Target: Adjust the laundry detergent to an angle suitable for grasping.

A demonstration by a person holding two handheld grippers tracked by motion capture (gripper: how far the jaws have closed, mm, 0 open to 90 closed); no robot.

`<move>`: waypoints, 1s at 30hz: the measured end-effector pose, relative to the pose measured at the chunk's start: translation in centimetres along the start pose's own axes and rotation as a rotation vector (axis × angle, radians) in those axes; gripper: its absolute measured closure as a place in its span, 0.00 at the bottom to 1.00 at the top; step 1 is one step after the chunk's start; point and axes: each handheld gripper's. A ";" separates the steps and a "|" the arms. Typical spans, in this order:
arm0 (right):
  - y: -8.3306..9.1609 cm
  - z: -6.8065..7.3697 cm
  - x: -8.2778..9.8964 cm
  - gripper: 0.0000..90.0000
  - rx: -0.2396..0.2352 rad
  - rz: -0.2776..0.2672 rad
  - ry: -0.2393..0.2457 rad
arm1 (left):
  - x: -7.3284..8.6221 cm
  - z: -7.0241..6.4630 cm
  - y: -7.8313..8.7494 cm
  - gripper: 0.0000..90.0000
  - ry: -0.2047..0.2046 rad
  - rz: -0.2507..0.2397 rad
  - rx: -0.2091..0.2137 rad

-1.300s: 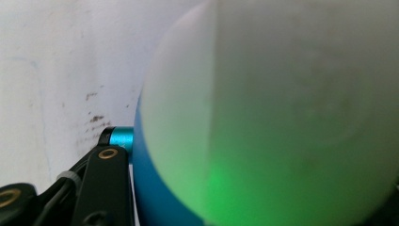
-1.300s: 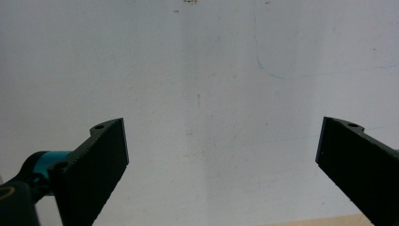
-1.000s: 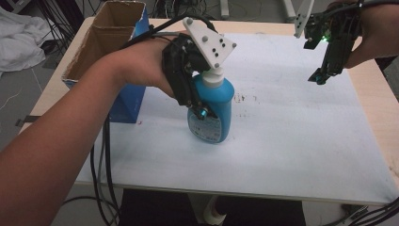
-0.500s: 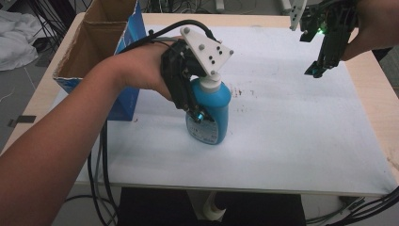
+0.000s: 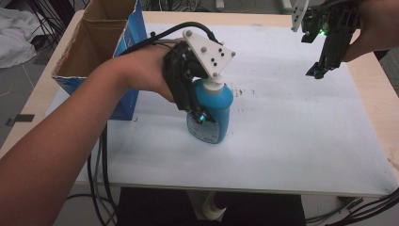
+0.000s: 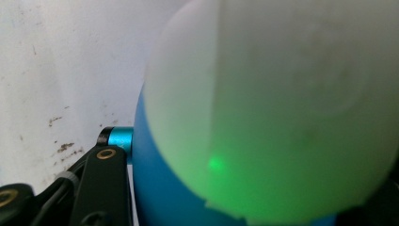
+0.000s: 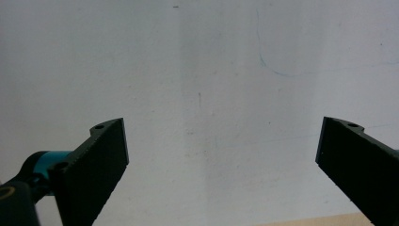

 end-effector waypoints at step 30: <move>0.4 0.2 0.5 0.02 0.008 -0.005 0.005 | -0.1 -1.1 3.8 0.13 0.184 0.093 -0.063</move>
Point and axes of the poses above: each handheld gripper's, and its own axes: y roughly backward along the jaws, x roughly out of its underside, z roughly to its left, and after that the axes turned 1 degree about -y, right-handed
